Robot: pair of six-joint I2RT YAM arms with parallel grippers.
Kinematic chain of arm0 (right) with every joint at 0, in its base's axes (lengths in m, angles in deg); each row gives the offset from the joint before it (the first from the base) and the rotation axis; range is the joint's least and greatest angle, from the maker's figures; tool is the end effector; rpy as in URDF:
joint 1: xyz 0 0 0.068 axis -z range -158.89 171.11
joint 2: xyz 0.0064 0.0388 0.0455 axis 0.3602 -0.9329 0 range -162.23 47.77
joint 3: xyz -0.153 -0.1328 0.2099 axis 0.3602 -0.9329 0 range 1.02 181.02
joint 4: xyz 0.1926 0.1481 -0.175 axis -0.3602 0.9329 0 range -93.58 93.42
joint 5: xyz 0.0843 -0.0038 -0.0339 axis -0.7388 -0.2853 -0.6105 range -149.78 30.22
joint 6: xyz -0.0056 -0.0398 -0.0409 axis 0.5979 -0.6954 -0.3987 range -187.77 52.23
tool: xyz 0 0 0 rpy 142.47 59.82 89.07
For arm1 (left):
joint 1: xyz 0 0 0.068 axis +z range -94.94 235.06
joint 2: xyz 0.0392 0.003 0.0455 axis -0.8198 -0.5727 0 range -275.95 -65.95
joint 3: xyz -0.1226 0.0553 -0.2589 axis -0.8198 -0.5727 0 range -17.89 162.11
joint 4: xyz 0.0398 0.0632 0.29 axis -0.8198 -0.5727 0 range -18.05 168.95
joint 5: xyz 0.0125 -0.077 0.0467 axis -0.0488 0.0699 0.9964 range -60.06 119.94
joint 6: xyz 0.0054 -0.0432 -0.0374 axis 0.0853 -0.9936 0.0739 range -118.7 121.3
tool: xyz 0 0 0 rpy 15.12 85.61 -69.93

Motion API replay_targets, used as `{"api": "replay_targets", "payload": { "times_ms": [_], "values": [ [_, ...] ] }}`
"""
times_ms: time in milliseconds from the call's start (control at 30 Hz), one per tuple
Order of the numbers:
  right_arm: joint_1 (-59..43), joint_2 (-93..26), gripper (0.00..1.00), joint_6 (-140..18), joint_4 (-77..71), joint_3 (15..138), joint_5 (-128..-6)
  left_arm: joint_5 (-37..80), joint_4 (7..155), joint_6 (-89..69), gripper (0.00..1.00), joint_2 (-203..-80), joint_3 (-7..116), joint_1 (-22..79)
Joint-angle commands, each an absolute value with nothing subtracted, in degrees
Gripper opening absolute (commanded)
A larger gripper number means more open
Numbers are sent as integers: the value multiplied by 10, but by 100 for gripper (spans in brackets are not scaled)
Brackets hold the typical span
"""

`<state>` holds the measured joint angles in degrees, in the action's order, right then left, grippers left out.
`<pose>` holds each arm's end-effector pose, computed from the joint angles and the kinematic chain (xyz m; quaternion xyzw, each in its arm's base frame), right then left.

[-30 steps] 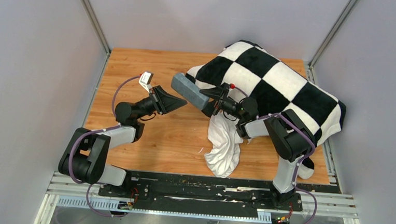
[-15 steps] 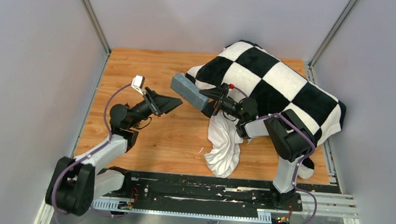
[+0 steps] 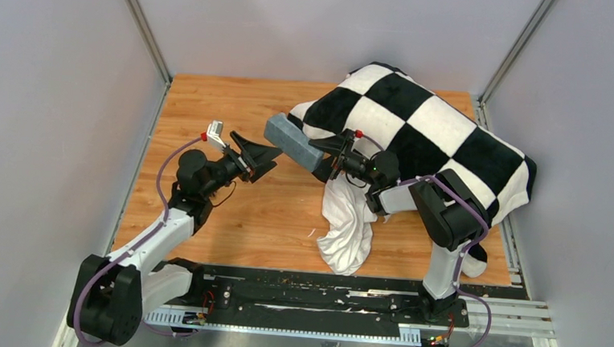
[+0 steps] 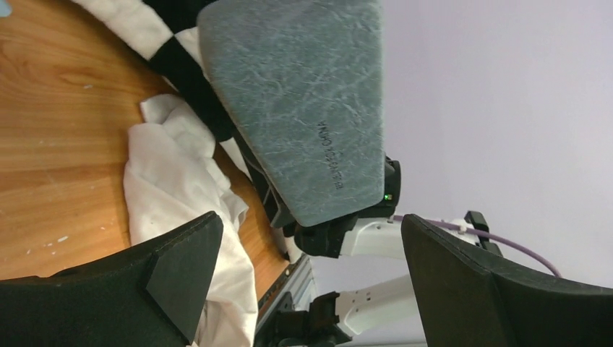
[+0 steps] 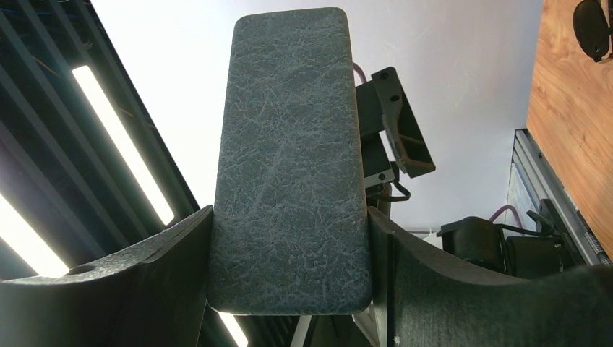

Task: Organize the sunglasses
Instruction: Open the sunglasses case.

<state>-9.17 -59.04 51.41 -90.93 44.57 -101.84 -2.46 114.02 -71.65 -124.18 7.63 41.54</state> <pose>0.3135 0.2146 0.1998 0.1406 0.5734 0.8070 0.0179 0.2392 -0.0800 0.2553 -0.1547 0.6772 -0.6154 0.3725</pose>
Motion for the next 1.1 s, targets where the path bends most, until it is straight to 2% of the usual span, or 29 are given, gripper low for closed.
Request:
{"api": "replay_targets", "payload": {
  "times_ms": [0,733,967,1067],
  "values": [
    [-101,-585,0,505,-919,455,-1030,5,1120,-729,100,-1249,100,413],
    [-133,-624,0,497,-921,487,-1038,73,1120,-779,100,-1289,114,399],
    [-137,-621,0,491,-914,481,-1036,97,1120,-802,90,-1282,95,399],
    [-138,-619,0,487,-915,480,-1037,97,1120,-803,88,-1286,95,399]
  ]
}}
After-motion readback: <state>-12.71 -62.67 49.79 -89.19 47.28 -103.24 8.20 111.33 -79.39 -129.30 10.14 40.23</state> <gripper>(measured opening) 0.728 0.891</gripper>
